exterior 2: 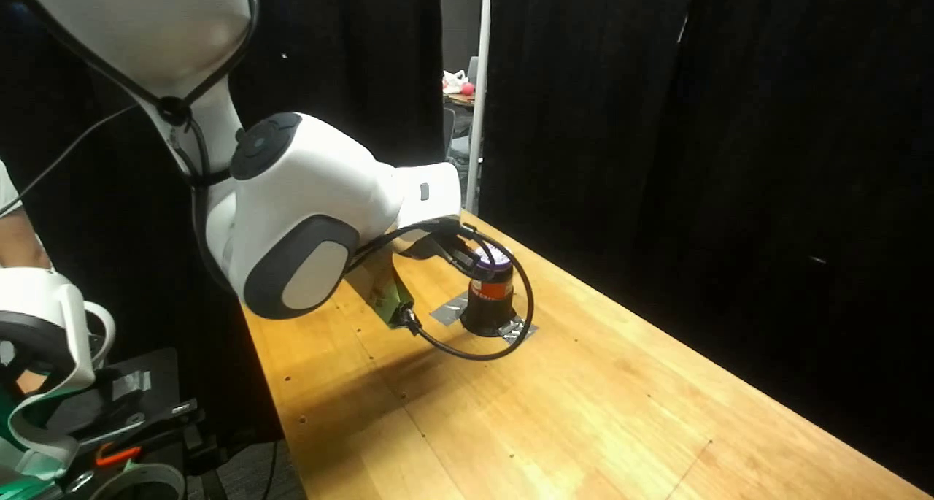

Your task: Put the elastic band around the black cup.

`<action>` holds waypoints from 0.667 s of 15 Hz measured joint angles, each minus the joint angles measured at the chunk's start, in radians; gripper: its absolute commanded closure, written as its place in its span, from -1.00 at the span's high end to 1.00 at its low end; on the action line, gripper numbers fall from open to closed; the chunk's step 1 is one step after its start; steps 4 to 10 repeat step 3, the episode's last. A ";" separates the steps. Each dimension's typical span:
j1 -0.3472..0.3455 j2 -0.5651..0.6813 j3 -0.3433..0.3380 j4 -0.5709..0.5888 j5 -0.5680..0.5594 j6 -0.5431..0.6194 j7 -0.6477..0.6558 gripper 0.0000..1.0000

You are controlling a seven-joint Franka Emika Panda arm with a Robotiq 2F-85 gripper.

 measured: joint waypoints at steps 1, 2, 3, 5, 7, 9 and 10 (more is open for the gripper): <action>0.005 0.001 -0.015 -0.004 -0.024 0.006 0.021 -0.78; 0.009 0.002 -0.025 -0.006 -0.036 0.006 0.034 -0.66; 0.010 0.002 -0.028 -0.006 -0.040 0.006 0.038 -0.51; 0.010 0.002 -0.028 -0.006 -0.040 0.006 0.038 -0.51; 0.010 0.002 -0.028 -0.006 -0.040 0.006 0.038 -0.51; 0.010 0.002 -0.028 -0.006 -0.040 0.006 0.038 -0.51; 0.010 0.002 -0.028 -0.006 -0.040 0.006 0.038 -0.51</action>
